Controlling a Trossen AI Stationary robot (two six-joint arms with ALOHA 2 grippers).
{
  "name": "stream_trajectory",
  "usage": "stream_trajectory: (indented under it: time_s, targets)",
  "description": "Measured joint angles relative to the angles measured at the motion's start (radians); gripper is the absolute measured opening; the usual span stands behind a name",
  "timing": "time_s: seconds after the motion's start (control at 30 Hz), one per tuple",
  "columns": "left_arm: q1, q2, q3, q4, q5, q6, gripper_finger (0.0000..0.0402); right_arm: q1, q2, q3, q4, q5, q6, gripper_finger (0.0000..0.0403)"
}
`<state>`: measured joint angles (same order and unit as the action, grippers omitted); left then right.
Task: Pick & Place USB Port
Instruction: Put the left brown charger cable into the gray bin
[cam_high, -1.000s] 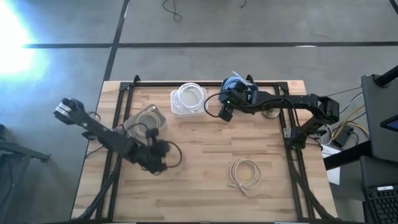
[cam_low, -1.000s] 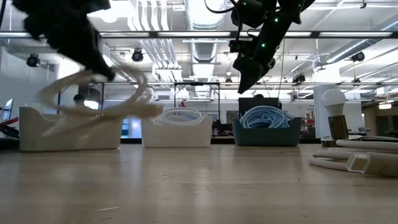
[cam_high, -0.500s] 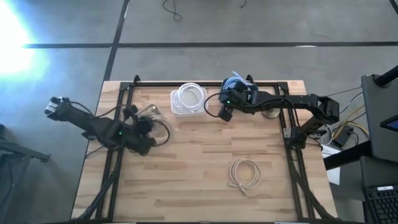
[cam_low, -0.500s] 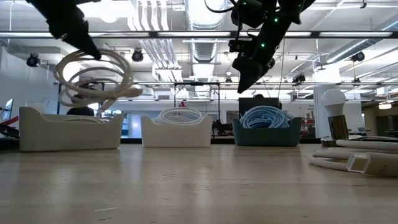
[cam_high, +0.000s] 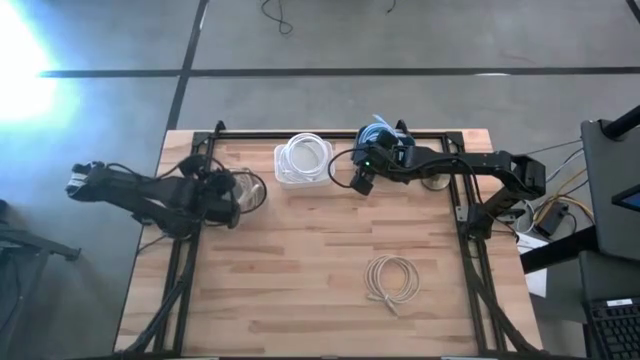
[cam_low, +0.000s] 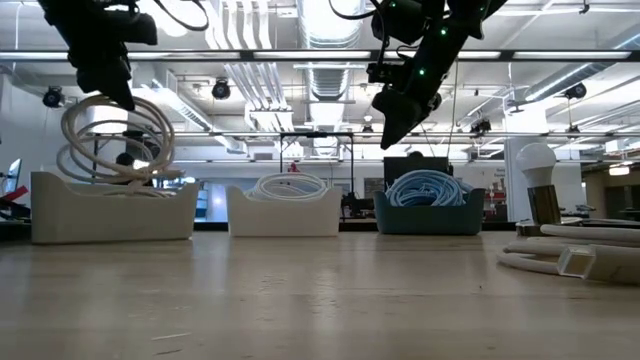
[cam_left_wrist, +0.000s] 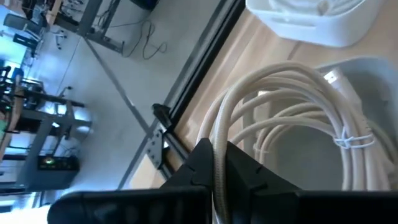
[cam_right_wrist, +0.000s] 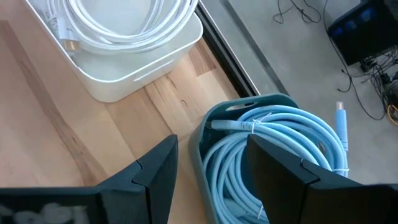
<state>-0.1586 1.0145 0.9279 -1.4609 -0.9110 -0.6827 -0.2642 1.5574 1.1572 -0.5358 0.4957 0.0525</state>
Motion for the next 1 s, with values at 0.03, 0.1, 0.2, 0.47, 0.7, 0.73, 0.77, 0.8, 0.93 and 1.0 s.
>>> stream_trajectory:
  time_s: [0.03, 0.1, 0.2, 0.47, 0.7, 0.73, 0.77, 0.8, 0.93, 1.0]
  targets:
    - [0.003, 0.000, 0.006, -0.005, 0.002, 0.004, 0.0016, 0.000, 0.000, 0.000, 0.000, 0.000, 0.000, 0.0189]
    - [0.008, 0.001, 0.024, -0.012, 0.002, 0.004, 0.0015, 0.000, 0.000, 0.000, 0.000, 0.000, 0.000, 0.0189]
    - [0.009, 0.001, 0.051, -0.022, 0.020, 0.005, 0.0015, 0.000, 0.000, 0.000, 0.001, 0.000, 0.000, 0.0189]
    - [0.013, 0.023, -0.015, 0.011, 0.164, -0.028, 0.0015, 0.000, 0.000, 0.000, 0.004, 0.000, 0.000, 0.0189]
    - [0.013, 0.101, -0.101, 0.042, 0.072, -0.006, 0.0016, 0.000, 0.000, 0.000, 0.004, 0.000, -0.002, 0.0189]
    - [0.013, 0.112, -0.101, 0.037, 0.056, -0.002, 0.0016, 0.000, 0.000, 0.000, 0.004, 0.000, -0.004, 0.0189]
    - [0.013, 0.119, -0.097, 0.035, 0.050, -0.002, 0.0016, 0.000, 0.000, 0.000, 0.004, 0.000, -0.004, 0.0189]
    - [0.014, 0.126, -0.090, 0.032, 0.047, 0.001, 0.0016, 0.000, 0.000, 0.000, 0.004, 0.000, -0.004, 0.0189]
    - [0.014, 0.140, -0.045, 0.028, 0.042, 0.033, 0.0016, 0.000, 0.000, 0.000, 0.004, 0.000, -0.004, 0.0189]
    - [0.015, 0.142, -0.012, 0.021, 0.034, 0.056, 0.0016, 0.000, 0.000, 0.000, 0.004, 0.000, -0.003, 0.0189]
